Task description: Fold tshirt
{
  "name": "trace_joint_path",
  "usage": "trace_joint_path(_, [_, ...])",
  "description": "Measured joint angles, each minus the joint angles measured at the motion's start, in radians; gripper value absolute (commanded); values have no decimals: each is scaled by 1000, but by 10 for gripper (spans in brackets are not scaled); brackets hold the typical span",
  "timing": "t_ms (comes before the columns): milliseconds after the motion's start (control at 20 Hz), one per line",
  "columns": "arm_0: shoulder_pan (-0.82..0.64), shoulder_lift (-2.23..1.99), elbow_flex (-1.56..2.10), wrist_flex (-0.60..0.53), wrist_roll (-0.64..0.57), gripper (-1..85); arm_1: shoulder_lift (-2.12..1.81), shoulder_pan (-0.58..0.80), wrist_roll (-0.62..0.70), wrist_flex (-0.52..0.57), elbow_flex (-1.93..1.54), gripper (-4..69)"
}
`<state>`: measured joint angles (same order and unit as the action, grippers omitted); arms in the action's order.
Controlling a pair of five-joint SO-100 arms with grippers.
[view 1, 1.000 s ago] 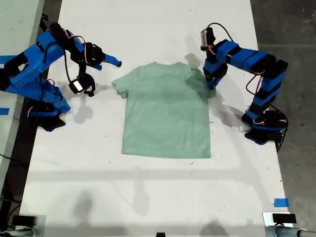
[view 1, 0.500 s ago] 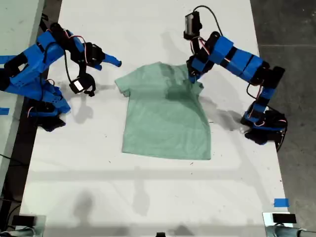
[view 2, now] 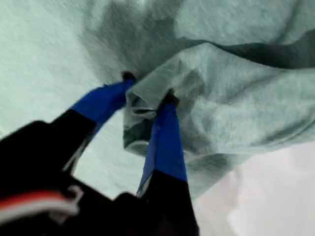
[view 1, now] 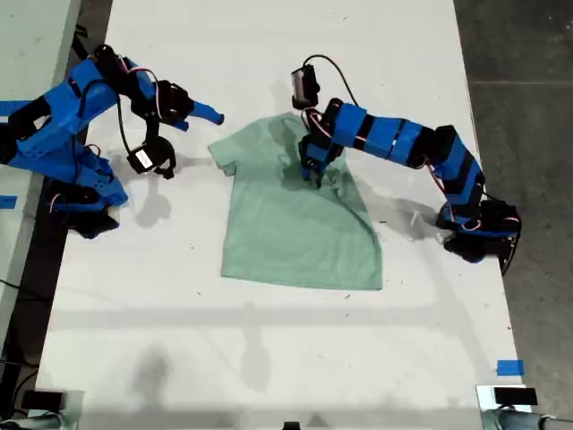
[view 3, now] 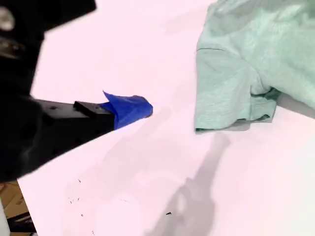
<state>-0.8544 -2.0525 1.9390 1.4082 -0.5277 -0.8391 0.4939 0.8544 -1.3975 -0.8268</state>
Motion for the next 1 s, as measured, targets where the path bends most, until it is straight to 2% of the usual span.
trace_joint_path(150, [0, 0, 0, 0, 3, 341, -67, 3, 12, -104, 17, 279])
trace_joint_path(250, [0, 0, 9, 0, 3, 341, -218, 26, 49, -199, 17, 274])
trace_joint_path(350, [0, 0, 11, 2, 2, 344, -434, 69, 83, -247, -55, 264])
trace_joint_path(700, [-83, 0, 11, 52, -83, 342, -1146, 189, 123, -259, -618, 208])
trace_joint_path(1000, [-98, 146, 8, 26, -127, 344, -1342, 207, 81, -249, -888, 191])
